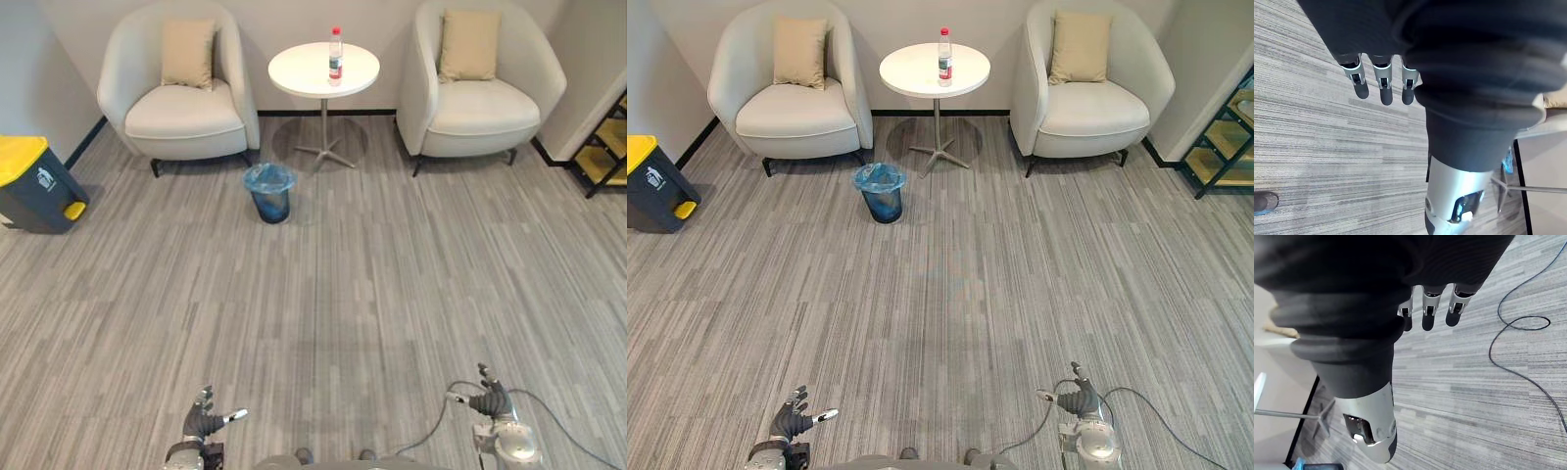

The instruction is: Gather rubbish on tea table into small bin, then transfer packed bag to large trash can.

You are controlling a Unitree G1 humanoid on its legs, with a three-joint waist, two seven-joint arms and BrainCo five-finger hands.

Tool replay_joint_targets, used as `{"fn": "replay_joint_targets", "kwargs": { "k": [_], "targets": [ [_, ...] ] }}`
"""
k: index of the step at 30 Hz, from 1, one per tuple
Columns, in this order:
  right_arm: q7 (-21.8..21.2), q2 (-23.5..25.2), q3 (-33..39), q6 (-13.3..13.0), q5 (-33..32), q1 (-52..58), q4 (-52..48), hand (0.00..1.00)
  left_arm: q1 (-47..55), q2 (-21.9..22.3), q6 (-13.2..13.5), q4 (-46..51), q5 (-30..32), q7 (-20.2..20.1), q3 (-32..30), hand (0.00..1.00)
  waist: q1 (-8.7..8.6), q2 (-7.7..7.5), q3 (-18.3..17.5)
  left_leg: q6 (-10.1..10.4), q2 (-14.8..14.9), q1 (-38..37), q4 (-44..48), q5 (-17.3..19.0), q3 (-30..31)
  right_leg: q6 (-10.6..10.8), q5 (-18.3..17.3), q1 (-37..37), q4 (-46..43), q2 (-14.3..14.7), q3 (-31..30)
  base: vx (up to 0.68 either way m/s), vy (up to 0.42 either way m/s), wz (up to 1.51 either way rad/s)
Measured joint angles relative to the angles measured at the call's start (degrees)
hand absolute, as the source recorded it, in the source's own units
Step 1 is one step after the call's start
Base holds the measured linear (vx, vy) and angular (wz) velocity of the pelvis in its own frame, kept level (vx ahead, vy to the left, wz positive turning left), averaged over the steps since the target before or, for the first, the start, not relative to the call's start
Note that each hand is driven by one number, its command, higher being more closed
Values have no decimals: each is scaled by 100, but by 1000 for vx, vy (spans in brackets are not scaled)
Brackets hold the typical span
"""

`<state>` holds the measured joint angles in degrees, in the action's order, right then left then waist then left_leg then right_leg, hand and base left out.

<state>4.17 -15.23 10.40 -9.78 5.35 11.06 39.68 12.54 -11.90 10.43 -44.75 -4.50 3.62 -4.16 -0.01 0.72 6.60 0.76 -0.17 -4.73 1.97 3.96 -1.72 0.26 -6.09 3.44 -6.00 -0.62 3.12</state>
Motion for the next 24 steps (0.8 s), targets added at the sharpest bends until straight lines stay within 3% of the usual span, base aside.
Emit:
{"fn": "replay_joint_targets", "kwargs": {
  "k": [16,21,24],
  "targets": [
    [-57,-86,-182,23,-84,37,62,0,-15,-9,-13,363,186,-97,11,0,-90,4,-1,-23,-5,184,82,37,-167,-5,4,-249,-101,-4,-137,-20,-3,-5],
    [-43,-84,-161,33,-243,-139,61,0,-13,-7,-13,502,184,-93,12,0,-59,73,49,-83,87,534,874,569,-327,75,-83,-359,-238,50,-300,15,20,-17],
    [-6,-77,-127,80,-266,-284,59,0,24,-10,-24,791,177,-85,5,0,-49,104,99,-162,110,954,1587,1069,-447,184,-532,-840,-1025,32,-416,22,53,-24]
  ]
}}
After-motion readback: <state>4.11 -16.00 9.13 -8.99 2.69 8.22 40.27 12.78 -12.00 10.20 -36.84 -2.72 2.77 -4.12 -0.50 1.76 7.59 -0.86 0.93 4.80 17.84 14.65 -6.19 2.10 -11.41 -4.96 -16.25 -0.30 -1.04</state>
